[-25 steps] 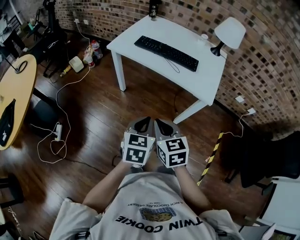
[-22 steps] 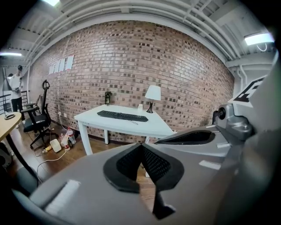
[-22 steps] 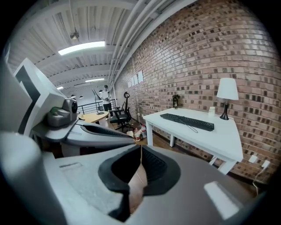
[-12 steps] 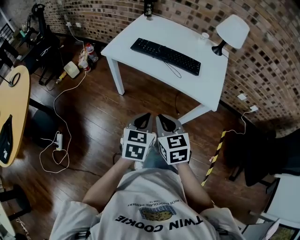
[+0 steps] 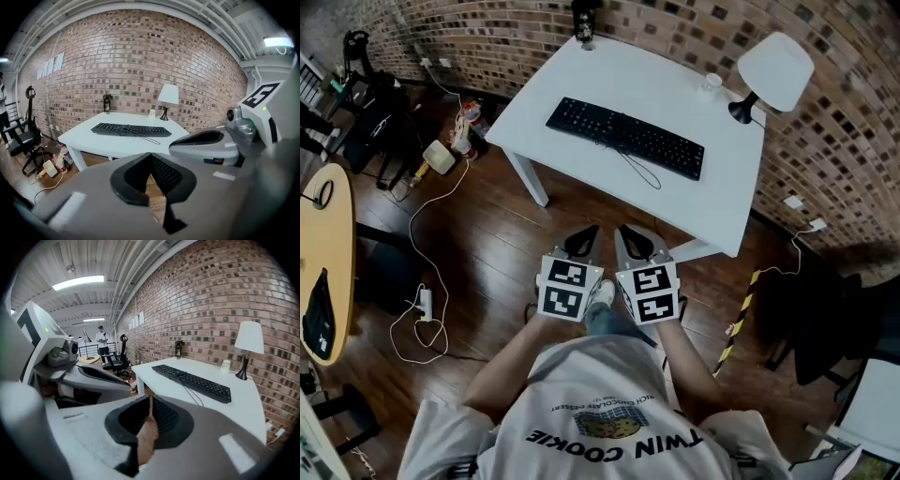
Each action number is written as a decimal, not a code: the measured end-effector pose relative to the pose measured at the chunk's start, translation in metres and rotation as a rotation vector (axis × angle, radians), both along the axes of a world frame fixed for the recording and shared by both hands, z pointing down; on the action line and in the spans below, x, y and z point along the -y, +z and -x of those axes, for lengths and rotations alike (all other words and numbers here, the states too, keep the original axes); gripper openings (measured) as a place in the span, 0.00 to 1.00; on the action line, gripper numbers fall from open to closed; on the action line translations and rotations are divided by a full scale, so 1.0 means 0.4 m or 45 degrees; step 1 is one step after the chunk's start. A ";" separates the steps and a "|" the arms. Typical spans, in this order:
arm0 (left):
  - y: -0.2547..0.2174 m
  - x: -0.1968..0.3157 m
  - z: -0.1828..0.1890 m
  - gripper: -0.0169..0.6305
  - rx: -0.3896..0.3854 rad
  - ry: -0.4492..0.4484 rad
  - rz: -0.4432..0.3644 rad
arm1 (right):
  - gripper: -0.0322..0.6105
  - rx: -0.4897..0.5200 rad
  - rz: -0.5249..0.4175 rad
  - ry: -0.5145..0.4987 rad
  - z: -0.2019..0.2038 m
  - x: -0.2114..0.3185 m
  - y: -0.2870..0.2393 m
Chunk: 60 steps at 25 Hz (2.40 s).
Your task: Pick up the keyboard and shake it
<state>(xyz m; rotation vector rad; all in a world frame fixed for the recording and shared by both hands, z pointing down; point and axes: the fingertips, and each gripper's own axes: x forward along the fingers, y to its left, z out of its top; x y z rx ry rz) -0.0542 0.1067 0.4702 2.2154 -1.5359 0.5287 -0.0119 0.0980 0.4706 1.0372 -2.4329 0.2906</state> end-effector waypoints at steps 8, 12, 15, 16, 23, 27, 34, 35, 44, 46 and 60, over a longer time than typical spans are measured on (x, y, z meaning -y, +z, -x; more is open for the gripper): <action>0.017 0.198 0.032 0.04 0.151 0.043 -0.005 | 0.09 -0.234 -0.054 -0.047 -0.048 0.209 0.056; 0.031 0.275 0.057 0.10 0.252 0.122 -0.024 | 0.14 -0.386 -0.102 -0.080 -0.079 0.291 0.077; 0.054 0.316 0.079 0.14 0.322 0.184 -0.008 | 0.17 -0.501 -0.129 -0.100 -0.106 0.337 0.096; 0.063 0.330 0.086 0.15 0.345 0.206 -0.003 | 0.18 -0.544 -0.142 -0.108 -0.115 0.353 0.103; 0.120 0.447 0.140 0.22 0.562 0.387 0.019 | 0.21 -0.857 -0.209 -0.159 -0.154 0.464 0.169; 0.158 0.525 0.184 0.26 0.788 0.515 -0.011 | 0.26 -0.994 -0.183 -0.172 -0.164 0.518 0.221; 0.220 0.620 0.229 0.33 1.014 0.663 0.000 | 0.29 -1.111 -0.142 -0.211 -0.160 0.562 0.262; 0.226 0.630 0.234 0.34 1.037 0.678 0.000 | 0.29 -1.120 -0.140 -0.216 -0.158 0.567 0.266; 0.264 0.674 0.227 0.36 1.256 0.868 -0.097 | 0.29 -1.269 -0.228 -0.252 -0.142 0.581 0.292; 0.265 0.681 0.218 0.36 1.293 0.906 -0.129 | 0.29 -1.318 -0.276 -0.259 -0.135 0.585 0.289; 0.286 0.679 0.206 0.27 1.465 1.132 -0.138 | 0.25 -1.503 -0.331 -0.375 -0.140 0.587 0.302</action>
